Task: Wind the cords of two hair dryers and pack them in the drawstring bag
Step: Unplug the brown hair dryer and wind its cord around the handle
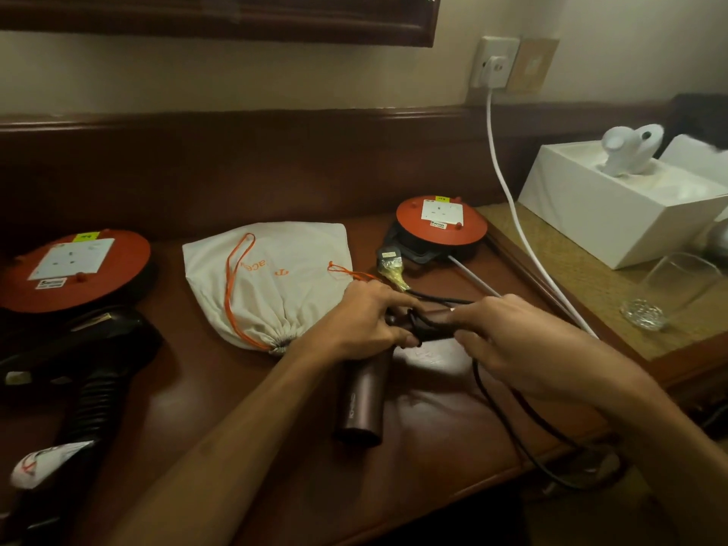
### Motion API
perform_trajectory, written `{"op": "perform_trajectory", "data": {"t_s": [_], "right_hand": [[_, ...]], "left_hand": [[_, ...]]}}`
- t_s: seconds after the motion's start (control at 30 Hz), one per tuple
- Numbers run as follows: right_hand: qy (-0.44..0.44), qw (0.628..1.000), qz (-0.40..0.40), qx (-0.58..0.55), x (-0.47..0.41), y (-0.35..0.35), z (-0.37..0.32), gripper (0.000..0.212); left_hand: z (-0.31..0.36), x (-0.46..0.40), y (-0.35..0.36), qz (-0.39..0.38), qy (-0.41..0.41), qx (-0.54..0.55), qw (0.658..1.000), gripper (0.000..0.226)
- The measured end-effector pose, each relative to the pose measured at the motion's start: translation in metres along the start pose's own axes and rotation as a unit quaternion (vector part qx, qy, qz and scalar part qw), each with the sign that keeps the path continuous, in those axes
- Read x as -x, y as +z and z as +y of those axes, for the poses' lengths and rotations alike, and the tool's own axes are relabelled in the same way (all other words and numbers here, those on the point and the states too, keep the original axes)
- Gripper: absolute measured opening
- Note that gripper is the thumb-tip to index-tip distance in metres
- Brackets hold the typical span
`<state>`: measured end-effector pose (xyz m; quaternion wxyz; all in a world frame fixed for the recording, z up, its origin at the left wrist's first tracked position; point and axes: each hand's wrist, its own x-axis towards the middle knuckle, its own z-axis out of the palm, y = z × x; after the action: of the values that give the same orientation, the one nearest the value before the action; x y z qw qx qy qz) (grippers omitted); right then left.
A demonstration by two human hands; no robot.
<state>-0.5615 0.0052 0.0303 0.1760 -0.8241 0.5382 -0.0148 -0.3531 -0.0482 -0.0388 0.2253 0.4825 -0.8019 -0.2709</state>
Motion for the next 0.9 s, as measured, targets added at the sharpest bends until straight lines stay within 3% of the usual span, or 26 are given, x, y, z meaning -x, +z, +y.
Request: {"op": "perform_trajectory", "data": {"t_s": [0.17, 0.33, 0.57, 0.63, 0.7, 0.8, 0.83, 0.9], "right_hand": [[-0.051, 0.976, 0.124, -0.173, 0.024, 0.056, -0.001, 0.027], [-0.035, 0.943, 0.208, -0.257, 0.014, 0.096, 0.022, 0.03], [0.016, 0.963, 0.108, -0.244, -0.04, 0.085, 0.05, 0.013], [0.004, 0.966, 0.059, -0.25, -0.051, 0.073, 0.046, 0.006], [0.009, 0.977, 0.002, -0.215, -0.055, 0.067, 0.06, 0.011], [0.099, 0.971, -0.027, -0.215, -0.061, 0.061, 0.096, 0.022], [0.091, 0.971, -0.029, -0.217, -0.075, 0.061, 0.107, 0.02], [0.024, 0.97, -0.125, -0.207, -0.102, 0.048, 0.093, 0.023]], "left_hand": [[-0.013, 0.001, -0.004, 0.028, -0.012, 0.058, 0.998, 0.056], [-0.018, 0.003, -0.007, 0.036, -0.012, 0.08, 0.996, 0.056], [-0.022, 0.006, -0.015, -0.024, -0.012, 0.107, 0.994, 0.051], [-0.022, 0.009, -0.012, 0.004, -0.01, 0.127, 0.992, 0.048], [-0.022, 0.01, -0.007, 0.032, 0.01, 0.122, 0.992, 0.044], [-0.017, 0.01, -0.006, 0.014, 0.038, 0.093, 0.995, 0.044], [-0.016, 0.01, -0.006, 0.008, 0.044, 0.087, 0.995, 0.045], [-0.015, 0.012, -0.008, 0.004, 0.044, 0.083, 0.996, 0.047]]}}
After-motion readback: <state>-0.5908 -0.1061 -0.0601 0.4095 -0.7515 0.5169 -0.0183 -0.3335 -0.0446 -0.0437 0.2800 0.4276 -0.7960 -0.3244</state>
